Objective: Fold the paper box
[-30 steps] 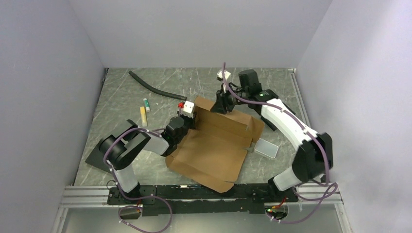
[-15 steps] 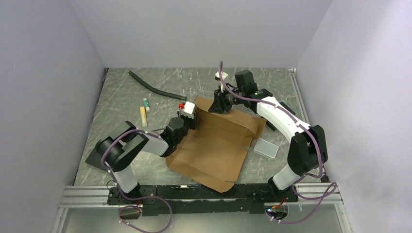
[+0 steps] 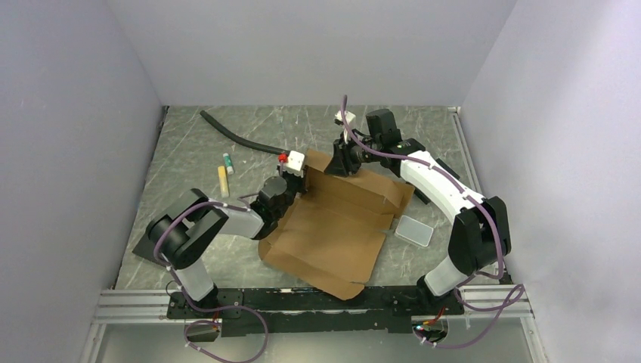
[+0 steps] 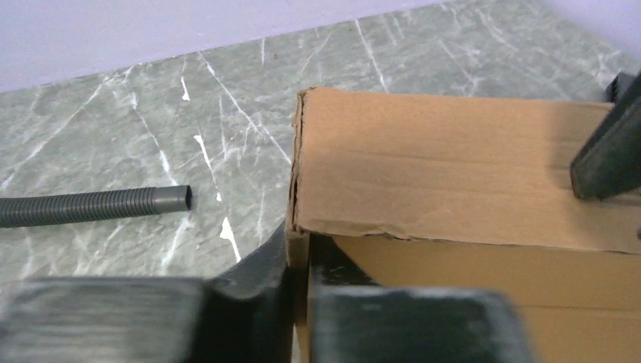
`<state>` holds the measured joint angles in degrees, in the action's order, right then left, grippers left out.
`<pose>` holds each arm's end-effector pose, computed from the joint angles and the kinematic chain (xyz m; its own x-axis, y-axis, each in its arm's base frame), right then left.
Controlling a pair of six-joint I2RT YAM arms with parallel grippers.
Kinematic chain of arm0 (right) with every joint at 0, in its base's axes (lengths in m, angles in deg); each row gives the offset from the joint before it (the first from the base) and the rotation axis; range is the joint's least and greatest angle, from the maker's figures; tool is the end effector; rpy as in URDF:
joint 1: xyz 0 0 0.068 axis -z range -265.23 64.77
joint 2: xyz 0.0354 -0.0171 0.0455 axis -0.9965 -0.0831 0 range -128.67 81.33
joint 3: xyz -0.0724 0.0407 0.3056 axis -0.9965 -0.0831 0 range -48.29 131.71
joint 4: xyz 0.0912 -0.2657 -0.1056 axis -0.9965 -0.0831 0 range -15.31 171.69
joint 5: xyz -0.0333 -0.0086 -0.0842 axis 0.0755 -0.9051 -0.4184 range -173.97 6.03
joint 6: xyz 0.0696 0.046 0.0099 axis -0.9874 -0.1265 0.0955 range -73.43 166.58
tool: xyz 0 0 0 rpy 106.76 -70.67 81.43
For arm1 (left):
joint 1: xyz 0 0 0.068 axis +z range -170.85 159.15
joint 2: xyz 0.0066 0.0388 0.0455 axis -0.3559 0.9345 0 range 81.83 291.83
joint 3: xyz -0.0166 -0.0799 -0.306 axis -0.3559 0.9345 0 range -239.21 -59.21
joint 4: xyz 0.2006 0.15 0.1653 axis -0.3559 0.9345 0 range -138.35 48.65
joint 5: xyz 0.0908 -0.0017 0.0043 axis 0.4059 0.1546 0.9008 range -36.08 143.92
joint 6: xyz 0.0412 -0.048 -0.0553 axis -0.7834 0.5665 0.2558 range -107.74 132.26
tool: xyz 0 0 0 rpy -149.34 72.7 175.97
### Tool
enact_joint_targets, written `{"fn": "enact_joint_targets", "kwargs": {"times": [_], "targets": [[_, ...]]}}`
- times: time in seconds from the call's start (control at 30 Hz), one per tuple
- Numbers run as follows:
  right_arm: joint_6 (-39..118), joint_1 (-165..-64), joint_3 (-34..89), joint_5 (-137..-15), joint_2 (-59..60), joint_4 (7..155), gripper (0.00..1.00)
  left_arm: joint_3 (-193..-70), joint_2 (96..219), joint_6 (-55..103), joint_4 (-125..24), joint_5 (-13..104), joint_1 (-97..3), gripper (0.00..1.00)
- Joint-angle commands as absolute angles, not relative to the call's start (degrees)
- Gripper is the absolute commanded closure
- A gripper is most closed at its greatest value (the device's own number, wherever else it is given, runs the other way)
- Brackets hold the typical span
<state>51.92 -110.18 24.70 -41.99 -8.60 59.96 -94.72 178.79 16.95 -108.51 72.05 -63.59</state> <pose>0.3520 0.2180 0.3162 -0.4909 -0.3047 -0.8162 -0.8364 0.4272 0.3435 0.3025 -0.2484 0.1946 -0.0507 -0.0589 -0.9970 0.4137 0.9074 -0.0746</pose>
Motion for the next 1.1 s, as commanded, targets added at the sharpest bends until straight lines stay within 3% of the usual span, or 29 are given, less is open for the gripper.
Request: {"fn": "enact_joint_targets", "kwargs": {"times": [0.0,0.07,0.1,0.13,0.27,0.3,0.37,0.43,0.63,0.8,1.0,1.07], "targets": [[52.3,-110.1,24.45,-42.0,-6.57,61.73,0.66,-96.41,181.96,15.19,-112.81,75.33,-63.88,1.0],[52.51,-110.11,24.2,-42.33,-6.36,61.81,0.66,-96.38,182.4,14.99,-112.96,76.7,-64.11,1.0],[52.66,-109.96,24.1,-42.46,-6.31,61.86,0.66,-96.48,182.57,14.67,-112.91,78.04,-64.43,0.95],[52.8,-109.95,24.05,-42.55,-6.09,61.83,0.67,-96.6,182.82,14.07,-112.99,79.21,-64.74,1.0],[55.67,-108.99,24.67,-41.63,-3.93,59.54,0.62,-97.04,182.48,14.8,-111.31,82.71,-65.16,1.0],[57.15,-108.56,24.97,-40.97,-2.82,58.18,0.58,-97.17,181.95,15.78,-109.92,83.49,-65.14,0.95],[60.2,-107.06,24.74,-39.52,0.63,56.26,0.5,-97.2,180.24,17.62,-106.91,83.61,-65.17,0.7],[63.17,-105.79,23.0,-38.43,4.58,55.41,0.43,-96.99,178.79,18.84,-103.71,82.0,-65.15,0.54],[68.96,-99.64,14.43,-37.77,16.6,56.95,0.19,-94.71,172.92,23.24,-96.37,79.55,-65.08,0.37],[68.45,-90.35,4.81,-35.55,26.39,63.76,0.11,-89.95,161.79,29.21,-87.33,77.44,-64.75,0.15],[70.36,-85.57,-3.53,-38.78,33.61,65.08,0.05,-89.22,150.46,36.55,-71.24,58.07,-56.18,0.09],[70.11,-83.71,-4.69,-39.92,34.57,64.76,0.04,-88.66,150.51,35.88,-71.21,58.16,-55.92,0.09]]}}
